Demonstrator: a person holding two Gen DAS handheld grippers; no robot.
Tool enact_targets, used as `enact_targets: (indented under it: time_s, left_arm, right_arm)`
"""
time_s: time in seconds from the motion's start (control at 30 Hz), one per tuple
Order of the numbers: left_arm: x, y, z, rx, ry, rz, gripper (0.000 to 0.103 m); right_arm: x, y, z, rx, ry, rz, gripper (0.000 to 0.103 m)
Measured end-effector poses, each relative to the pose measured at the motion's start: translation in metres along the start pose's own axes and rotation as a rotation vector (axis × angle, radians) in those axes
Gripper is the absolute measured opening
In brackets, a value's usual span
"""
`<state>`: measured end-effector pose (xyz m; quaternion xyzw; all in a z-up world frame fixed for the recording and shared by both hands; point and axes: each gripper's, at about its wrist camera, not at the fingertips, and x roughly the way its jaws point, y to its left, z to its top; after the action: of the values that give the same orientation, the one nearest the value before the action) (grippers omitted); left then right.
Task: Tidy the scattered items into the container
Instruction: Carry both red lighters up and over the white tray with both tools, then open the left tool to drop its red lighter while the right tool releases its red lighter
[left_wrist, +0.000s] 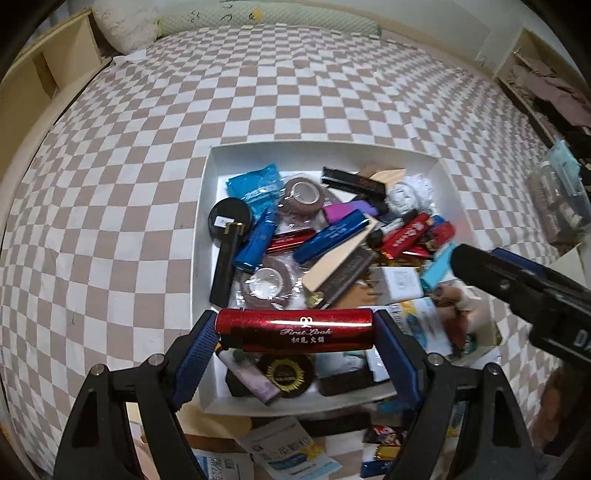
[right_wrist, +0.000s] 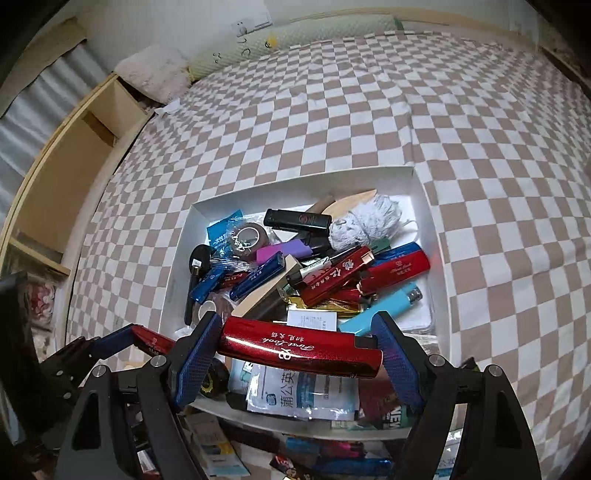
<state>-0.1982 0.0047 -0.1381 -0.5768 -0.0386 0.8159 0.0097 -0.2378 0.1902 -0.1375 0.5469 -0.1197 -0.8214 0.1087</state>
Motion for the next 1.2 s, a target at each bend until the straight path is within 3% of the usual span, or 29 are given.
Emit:
enact_targets:
  time_s: [0.27,0.37,0.97,1.2]
  left_arm:
    - [0.013,0.013,0.0,-0.026,0.027,0.005,0.084]
    - [0.013,0.014,-0.002,-0.031,0.029,0.004,0.095]
    - [0.0,0.03,-0.019,0.078,0.009,0.058,0.095]
    - [-0.002,0.05,-0.022,0.043,0.005,0.066,0.096]
  right_arm:
    - [0.006,0.0,0.0,-0.006,0.017,0.005,0.083]
    - [0.009,0.002,0.001,-0.006,0.024,0.014,0.083]
    - [0.04,0.041,-0.001,-0.014,0.109,0.08,0.083]
    - [0.055,0.06,0.0,0.019,0.126,0.127,0.083]
